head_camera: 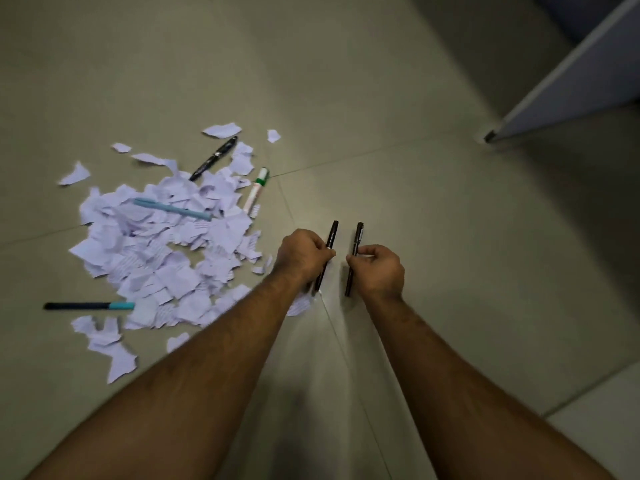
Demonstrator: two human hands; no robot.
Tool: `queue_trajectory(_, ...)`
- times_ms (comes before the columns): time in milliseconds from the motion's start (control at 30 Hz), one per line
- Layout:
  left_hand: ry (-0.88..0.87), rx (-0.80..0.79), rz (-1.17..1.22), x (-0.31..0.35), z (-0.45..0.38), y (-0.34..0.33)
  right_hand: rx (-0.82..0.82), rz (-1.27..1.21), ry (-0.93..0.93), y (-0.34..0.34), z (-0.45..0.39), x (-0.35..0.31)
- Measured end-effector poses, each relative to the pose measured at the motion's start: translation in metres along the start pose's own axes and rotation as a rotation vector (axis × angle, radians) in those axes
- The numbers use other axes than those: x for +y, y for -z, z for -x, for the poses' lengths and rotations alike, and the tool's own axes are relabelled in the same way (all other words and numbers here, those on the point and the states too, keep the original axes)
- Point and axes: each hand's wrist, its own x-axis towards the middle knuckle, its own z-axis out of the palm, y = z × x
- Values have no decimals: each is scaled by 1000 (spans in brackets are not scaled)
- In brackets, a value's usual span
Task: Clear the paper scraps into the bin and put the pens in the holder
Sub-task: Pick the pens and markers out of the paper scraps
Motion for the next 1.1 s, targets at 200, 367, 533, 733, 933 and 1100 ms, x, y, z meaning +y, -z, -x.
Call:
queue_trajectory(200, -54, 21, -138, 20, 8, -53, 23, 70, -6, 19, -5, 29)
queue_trajectory(367, -98, 79, -76, 14, 20, -40, 155, -32, 50, 15, 5, 22)
queue_trajectory(533, 26, 124, 278, -24, 28, 11, -25, -11, 236, -27, 33, -18)
queue_trajectory(733, 241, 511, 367, -94, 37, 100, -321, 70, 467, -112, 87, -64)
queue_trajectory(933, 576, 839, 307, -165, 59, 161, -391, 204, 718, -187, 119, -101)
queue_trajectory(1100, 756, 800, 276, -200, 69, 184, -189, 403, 964, -225, 114, -111)
